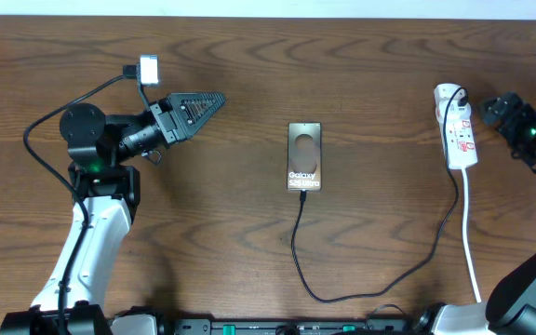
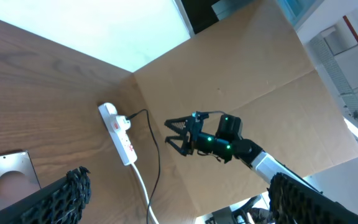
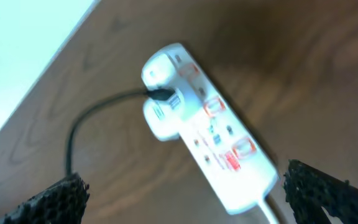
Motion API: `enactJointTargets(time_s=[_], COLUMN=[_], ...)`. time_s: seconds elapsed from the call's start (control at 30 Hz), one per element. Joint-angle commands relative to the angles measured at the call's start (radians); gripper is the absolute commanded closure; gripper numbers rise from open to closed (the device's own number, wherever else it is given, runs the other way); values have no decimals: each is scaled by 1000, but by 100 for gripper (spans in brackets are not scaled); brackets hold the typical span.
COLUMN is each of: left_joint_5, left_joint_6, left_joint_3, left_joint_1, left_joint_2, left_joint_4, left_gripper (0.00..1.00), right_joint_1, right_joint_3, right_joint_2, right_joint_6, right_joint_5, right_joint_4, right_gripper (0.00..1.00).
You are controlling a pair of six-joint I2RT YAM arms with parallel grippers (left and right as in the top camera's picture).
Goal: Plug charger to phone and switch on socket
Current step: 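Move the right gripper right toward the white power strip, then position the right gripper over the power strip's orange switch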
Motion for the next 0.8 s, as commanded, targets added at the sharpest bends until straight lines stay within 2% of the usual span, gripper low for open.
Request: enactJointTargets(time_s=[0.0, 0.33, 0.57, 0.77], left_joint_5=[-5, -5, -5, -5], left_joint_6=[7, 7, 7, 7], left_joint_3=[11, 11, 11, 11], left_joint_1=[3, 3, 3, 3], left_joint_2=[-2, -2, -2, -2], left_joint_4=[5, 5, 5, 5], left_gripper=[7, 7, 7, 7], right_joint_1=[-14, -14, -15, -14], right_joint_3=[110, 463, 492, 492], right_joint_2=[2, 72, 217, 386], right_joint_6=[-8, -36, -43, -47], right_joint_5=[-4, 111, 193, 195], right_joint_4=[-88, -410, -513, -516], right_gripper=[1, 1, 1, 1])
